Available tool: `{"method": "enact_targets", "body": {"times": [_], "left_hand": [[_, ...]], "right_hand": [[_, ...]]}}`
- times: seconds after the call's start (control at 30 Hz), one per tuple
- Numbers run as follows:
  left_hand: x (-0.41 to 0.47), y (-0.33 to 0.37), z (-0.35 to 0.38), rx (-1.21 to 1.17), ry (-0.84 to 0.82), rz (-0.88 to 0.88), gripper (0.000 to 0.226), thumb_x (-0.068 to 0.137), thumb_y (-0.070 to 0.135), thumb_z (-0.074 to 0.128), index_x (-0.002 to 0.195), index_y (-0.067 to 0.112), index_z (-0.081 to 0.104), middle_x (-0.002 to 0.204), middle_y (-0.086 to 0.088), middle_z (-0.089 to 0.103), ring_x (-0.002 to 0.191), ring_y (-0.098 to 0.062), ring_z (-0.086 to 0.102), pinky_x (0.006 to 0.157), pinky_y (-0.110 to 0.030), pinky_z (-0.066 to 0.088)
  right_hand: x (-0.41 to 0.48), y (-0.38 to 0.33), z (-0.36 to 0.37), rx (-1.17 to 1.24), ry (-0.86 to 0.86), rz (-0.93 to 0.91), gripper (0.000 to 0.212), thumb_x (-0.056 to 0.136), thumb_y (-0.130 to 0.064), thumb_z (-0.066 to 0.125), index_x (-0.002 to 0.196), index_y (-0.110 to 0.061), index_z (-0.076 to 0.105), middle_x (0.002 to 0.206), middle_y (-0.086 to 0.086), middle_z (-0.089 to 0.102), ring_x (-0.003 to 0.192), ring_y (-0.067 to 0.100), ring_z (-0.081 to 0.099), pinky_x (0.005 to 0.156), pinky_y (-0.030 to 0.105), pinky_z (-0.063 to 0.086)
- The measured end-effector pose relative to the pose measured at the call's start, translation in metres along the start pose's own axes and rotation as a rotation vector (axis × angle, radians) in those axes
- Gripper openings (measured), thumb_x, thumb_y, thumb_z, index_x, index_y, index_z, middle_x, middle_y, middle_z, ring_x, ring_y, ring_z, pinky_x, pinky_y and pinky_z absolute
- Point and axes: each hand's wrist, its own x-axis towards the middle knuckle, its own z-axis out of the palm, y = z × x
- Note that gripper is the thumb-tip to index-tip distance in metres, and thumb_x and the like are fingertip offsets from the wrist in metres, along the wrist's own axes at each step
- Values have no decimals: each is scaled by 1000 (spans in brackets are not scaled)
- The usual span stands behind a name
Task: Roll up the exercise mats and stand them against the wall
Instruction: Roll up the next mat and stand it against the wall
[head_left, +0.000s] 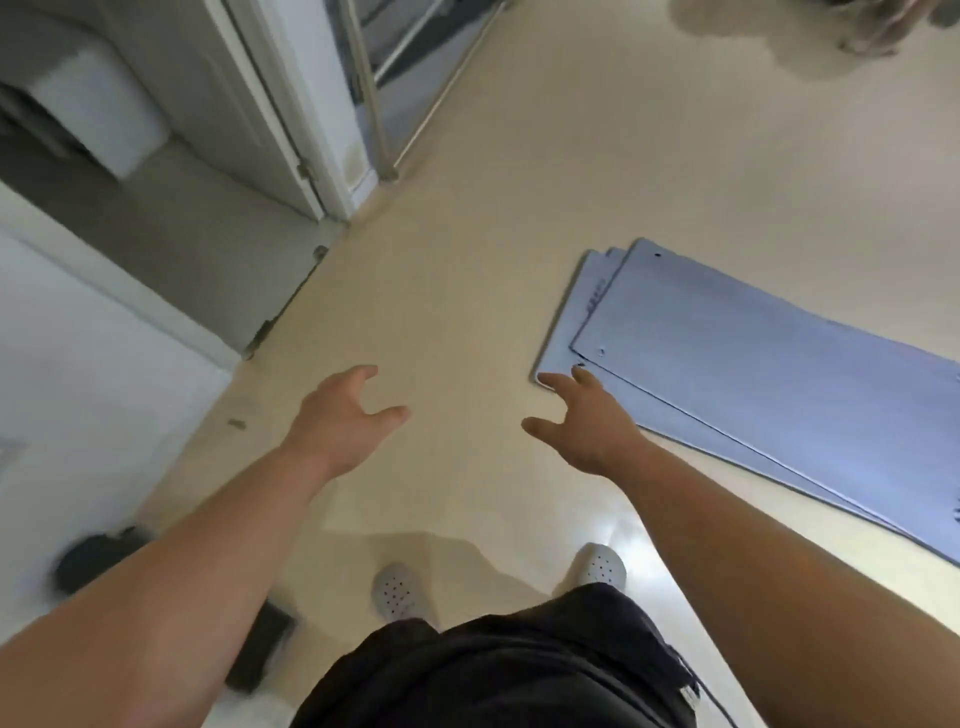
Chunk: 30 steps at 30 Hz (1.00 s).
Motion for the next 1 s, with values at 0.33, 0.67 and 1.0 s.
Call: {"method": "enact_targets", "body": {"times": [0.33,0.67,1.0], "left_hand": [[-14,324,255,270,-220,302,76,86,55,70,151,30,40,156,-4,38,137,-30,43,114,-42,38],[21,583,460,371,-471,496,76,87,52,71,153,31,38,157,-8,35,139,-30,39,111,-38,37],[13,845,637,554,-625,784,73,89,53,67,152,32,36,156,-4,38,140,-30,39,105,-37,41]], "right_hand": [[-116,366,-142,230,200,340,76,93,-55,69,158,-34,36,173,7,11,149,29,39,116,42,37],[-152,603,-261,373,340,619,74,94,-52,69,158,-34,37,173,8,14,150,30,37,117,42,36],[-185,806,-363,482,438,828,74,94,-52,67,158,-33,37,171,10,17,155,26,27,117,40,33]]}}
